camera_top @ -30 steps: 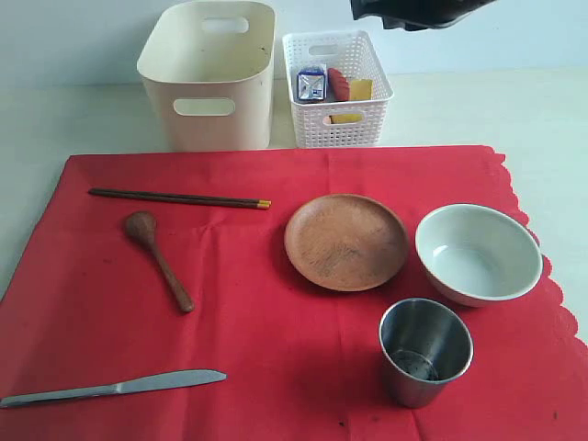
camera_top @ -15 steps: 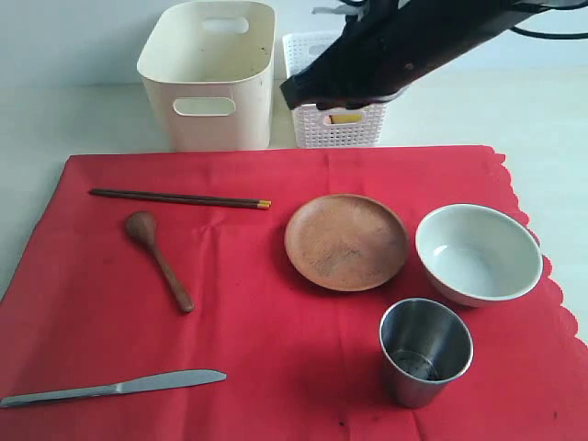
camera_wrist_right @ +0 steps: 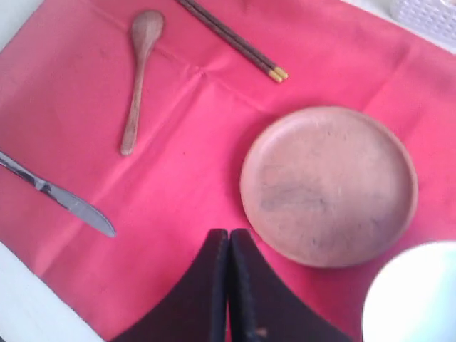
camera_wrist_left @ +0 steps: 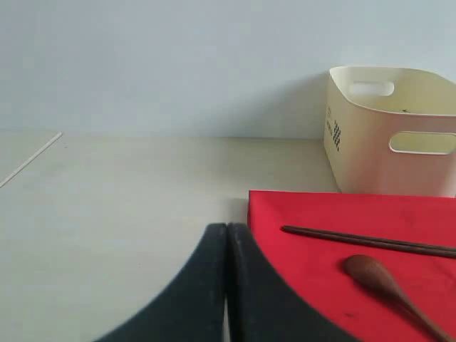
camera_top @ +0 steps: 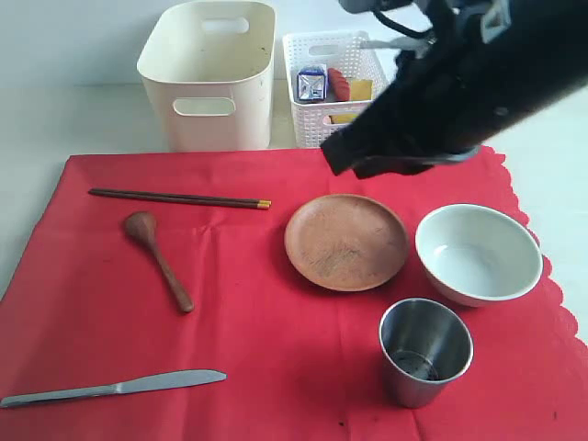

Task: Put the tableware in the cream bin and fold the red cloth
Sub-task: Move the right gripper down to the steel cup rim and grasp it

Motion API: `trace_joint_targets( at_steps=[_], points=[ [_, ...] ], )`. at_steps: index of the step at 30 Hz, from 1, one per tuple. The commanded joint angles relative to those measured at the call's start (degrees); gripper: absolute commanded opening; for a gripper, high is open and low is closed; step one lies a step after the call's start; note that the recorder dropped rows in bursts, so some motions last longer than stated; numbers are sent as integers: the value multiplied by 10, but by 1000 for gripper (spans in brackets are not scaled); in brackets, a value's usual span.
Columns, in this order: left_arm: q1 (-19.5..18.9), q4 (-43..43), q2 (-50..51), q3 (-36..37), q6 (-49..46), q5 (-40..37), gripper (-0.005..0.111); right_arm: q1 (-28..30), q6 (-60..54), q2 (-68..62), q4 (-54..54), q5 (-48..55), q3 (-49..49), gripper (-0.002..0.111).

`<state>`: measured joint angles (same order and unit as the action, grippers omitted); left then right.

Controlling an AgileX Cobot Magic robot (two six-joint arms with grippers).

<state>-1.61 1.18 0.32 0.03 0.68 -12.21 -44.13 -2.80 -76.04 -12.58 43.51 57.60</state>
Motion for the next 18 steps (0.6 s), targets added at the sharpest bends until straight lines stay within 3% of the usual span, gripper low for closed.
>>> trace_joint_targets(
  at_steps=[1,4,7,14,18],
  points=[
    [-1,-1,-3,0,-2,1,0,-2,81,47,48,1,-73,0],
    [-1,-1,-3,0,-2,1,0,-2,122,52,78,1,-112,4],
    [-1,-1,-3,0,-2,1,0,-2,148,52,81,-12,-142,16],
    [-1,-1,-3,0,-2,1,0,-2,141,52,87,-52,-189,61],
    [-1,-1,-3,0,-2,1,0,-2,112,52,87,-89,-201,67]
  ],
)
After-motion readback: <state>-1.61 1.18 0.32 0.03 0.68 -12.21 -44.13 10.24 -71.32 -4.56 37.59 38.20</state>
